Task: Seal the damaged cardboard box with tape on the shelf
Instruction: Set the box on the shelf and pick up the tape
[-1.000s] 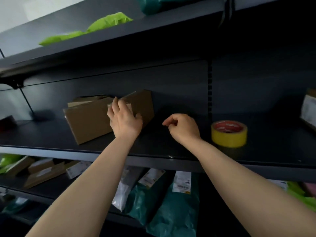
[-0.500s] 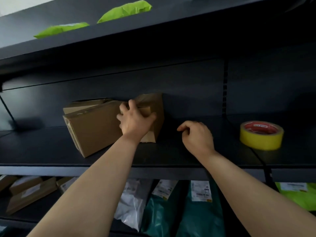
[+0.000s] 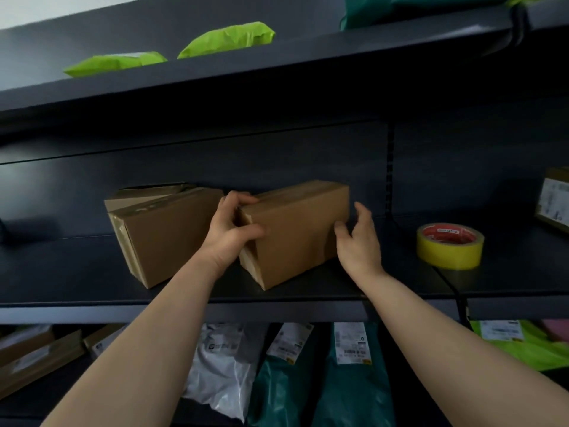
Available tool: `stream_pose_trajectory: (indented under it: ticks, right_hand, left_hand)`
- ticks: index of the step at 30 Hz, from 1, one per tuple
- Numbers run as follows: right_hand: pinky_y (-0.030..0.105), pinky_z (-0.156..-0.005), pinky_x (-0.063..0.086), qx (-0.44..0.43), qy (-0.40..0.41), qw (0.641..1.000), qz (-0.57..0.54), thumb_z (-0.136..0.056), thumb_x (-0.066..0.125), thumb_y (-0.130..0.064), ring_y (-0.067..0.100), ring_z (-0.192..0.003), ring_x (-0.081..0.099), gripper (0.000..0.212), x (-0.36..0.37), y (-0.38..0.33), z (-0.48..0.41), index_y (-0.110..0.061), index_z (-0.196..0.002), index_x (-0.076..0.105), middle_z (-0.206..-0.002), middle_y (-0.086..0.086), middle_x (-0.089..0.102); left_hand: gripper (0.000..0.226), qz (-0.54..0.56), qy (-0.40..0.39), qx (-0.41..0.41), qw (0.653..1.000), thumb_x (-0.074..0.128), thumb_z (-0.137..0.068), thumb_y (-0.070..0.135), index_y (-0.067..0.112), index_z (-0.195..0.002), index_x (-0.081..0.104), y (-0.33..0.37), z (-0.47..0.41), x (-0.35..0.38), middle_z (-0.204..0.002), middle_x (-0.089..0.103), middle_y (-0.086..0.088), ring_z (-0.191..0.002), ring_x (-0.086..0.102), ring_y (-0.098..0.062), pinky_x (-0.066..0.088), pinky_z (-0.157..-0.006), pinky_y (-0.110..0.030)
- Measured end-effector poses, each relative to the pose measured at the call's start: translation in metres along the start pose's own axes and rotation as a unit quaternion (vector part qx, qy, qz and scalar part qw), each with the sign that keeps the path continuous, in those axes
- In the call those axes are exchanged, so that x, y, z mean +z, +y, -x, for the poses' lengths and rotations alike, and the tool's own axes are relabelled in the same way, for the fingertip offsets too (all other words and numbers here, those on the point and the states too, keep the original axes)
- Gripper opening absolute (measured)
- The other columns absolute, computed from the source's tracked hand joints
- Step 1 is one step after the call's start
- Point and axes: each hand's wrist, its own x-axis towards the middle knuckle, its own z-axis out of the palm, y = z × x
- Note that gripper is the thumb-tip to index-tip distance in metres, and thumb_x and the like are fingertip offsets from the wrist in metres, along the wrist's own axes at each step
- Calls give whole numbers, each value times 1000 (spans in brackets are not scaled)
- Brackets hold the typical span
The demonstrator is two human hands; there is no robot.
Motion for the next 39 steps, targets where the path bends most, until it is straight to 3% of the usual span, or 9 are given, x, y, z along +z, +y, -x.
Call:
stream_pose_trajectory:
  ticks: [5,11,16,20,24,27,31,34,39]
  right_hand:
    - [27,-92,36,28,1,995,-94,-101,45,-26,15,-121,47,49,-14,-4,9,-31,-148,30,-142,-5,45]
    - [24,-90,45,-17,24,979,-202,-97,57,-23,2,-109,55,38,-43,-11,10,-34,-133,51,-123,-19,56]
    - [26,-96,47,-6,-4,963,-268,-99,55,-21,5,-112,57,31,-55,-11,8,-30,-128,58,-124,-12,60]
    - [34,-105,44,43,4,966,-255,-100,53,-24,10,-116,53,35,-55,1,7,-28,-134,55,-130,-8,56]
    - [35,-108,40,67,-5,960,-270,-97,57,-34,12,-121,51,36,-57,2,1,-32,-133,57,-134,-7,55]
    - [33,-105,38,67,-18,960,-270,-94,59,-42,10,-121,49,40,-58,1,-2,-34,-132,54,-132,-10,53]
    - [26,-89,41,73,-9,960,-270,-95,56,-43,9,-113,52,31,-54,0,-4,-29,-122,57,-118,-12,57]
    - [29,-89,44,70,-10,962,-263,-95,56,-44,12,-110,55,29,-51,-2,-6,-25,-117,59,-119,-6,60]
    - [27,-86,46,44,-7,966,-255,-96,54,-43,10,-109,56,34,-51,-6,-9,-23,-124,60,-118,-7,62]
  left_hand:
    - [50,94,-18,-7,995,75,-50,35,35,-99,65,-1,4,4,-133,46,17,-119,49,-19,48,-89,-40]
    - [42,224,23,-80,971,67,-80,36,30,-121,59,3,2,22,-119,64,-1,-109,59,-24,50,-83,-39]
    - [51,235,58,-230,943,60,-87,54,32,-132,51,11,-13,35,-122,64,-5,-107,63,-29,52,-90,-48]
    - [53,203,58,-236,949,62,-88,51,32,-136,47,13,-19,44,-122,61,-4,-108,61,-29,50,-92,-50]
    - [37,215,36,-315,924,60,-90,53,27,-116,56,21,-23,46,-113,64,-10,-100,62,-32,52,-80,-46]
    - [46,171,23,-397,901,60,-84,63,25,-109,52,19,-28,38,-109,62,-15,-100,58,-38,45,-92,-56]
    - [59,147,17,-417,897,59,-80,69,22,-115,54,12,-26,34,-114,61,-16,-103,56,-39,45,-89,-56]
    - [67,157,8,-421,894,57,-78,74,20,-117,57,9,-22,33,-113,64,-16,-101,57,-38,47,-72,-50]
    - [67,157,5,-419,894,51,-81,74,18,-115,59,12,-22,31,-112,65,-17,-101,59,-38,48,-70,-49]
